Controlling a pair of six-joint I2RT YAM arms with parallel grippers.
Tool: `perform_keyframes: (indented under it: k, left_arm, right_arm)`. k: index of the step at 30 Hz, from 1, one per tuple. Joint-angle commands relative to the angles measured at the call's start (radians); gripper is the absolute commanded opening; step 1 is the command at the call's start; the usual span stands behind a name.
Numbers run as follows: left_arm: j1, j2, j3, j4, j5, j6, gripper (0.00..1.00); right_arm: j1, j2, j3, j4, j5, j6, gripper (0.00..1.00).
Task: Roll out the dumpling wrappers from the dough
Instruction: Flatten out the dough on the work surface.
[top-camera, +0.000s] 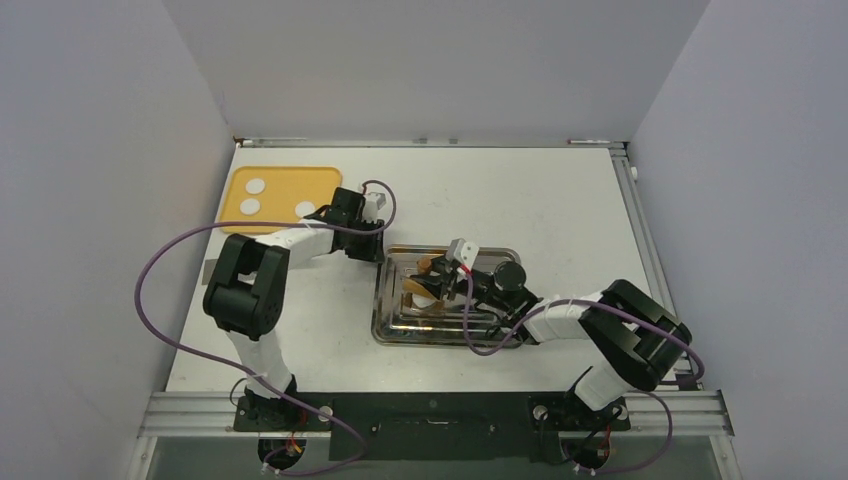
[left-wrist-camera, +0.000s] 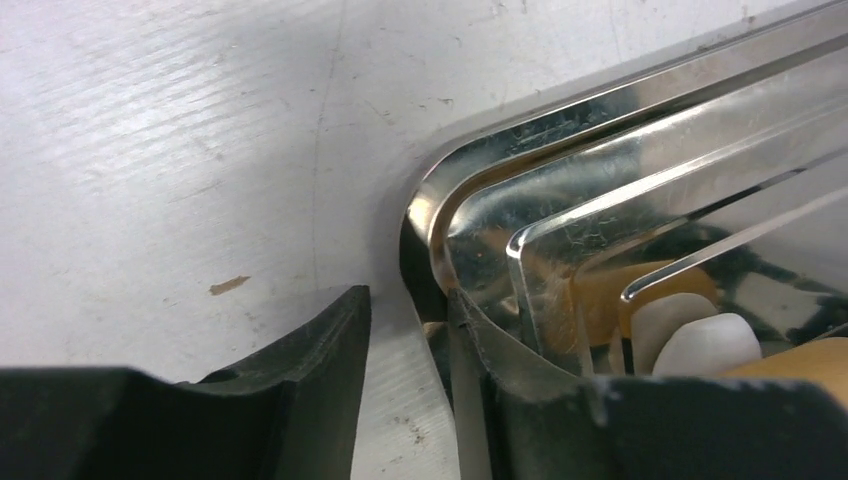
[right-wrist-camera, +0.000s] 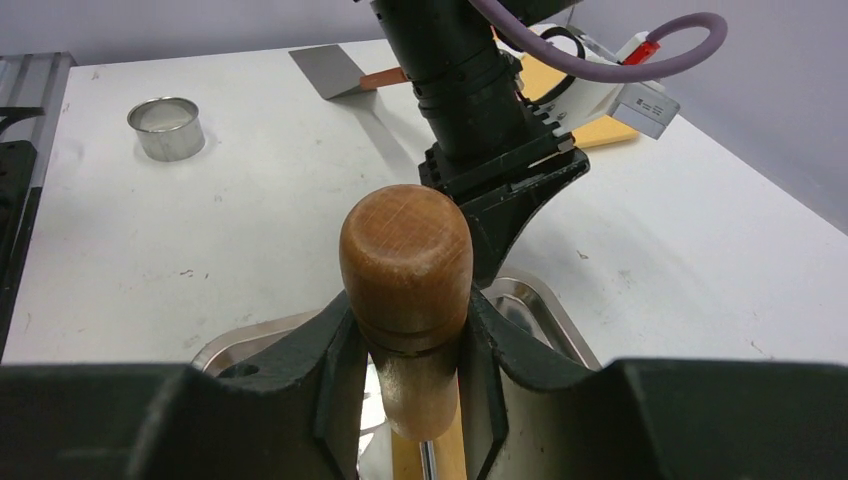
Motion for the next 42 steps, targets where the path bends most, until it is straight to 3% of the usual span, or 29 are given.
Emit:
perform_keyframes:
  k: [1, 5, 13, 17, 23, 27, 36, 42]
  left_arm:
    - [0.005, 0.109, 0.002, -0.120, 0.040, -0.054, 0.26]
    - [0.028, 0.149, 0.008, -0.108, 0.085, -0.071, 0.17]
    - [0.064, 0.179, 0.004, -0.080, 0.150, -0.093, 0.15]
    - [0.045, 0.203, 0.061, -0.115, 0.137, -0.065, 0.16]
    - [0.005, 0.280, 0.230, -0.270, 0.106, 0.076, 0.20]
    - [-0.023, 0.261, 0.232, -0.292, 0.061, 0.139, 0.21]
    - [-0.009, 0.267, 0.217, -0.299, 0.078, 0.127, 0.00]
    - [0.042, 0.167, 0.107, -0.217, 0.065, 0.088, 0.00]
  right_arm:
    - [0.050, 0.081, -0.088, -0.019, 0.037, 0.095, 0.08]
    - [0.054, 0.118, -0.156, 0.046, 0.092, 0.129, 0.08]
    - [0.028, 0.076, -0.097, -0.136, 0.159, 0.025, 0.08]
    - [0.011, 0.074, -0.023, -0.208, 0.155, -0.011, 0.08]
    - [0.120, 0.030, -0.086, -0.232, 0.252, -0.033, 0.08]
    - [0.123, 0.018, -0.087, -0.199, 0.270, -0.027, 0.08]
    - [0.005, -0.025, 0.021, -0.233, 0.257, -0.037, 0.08]
    - [-0.071, 0.025, 0.118, -0.378, 0.265, -0.145, 0.08]
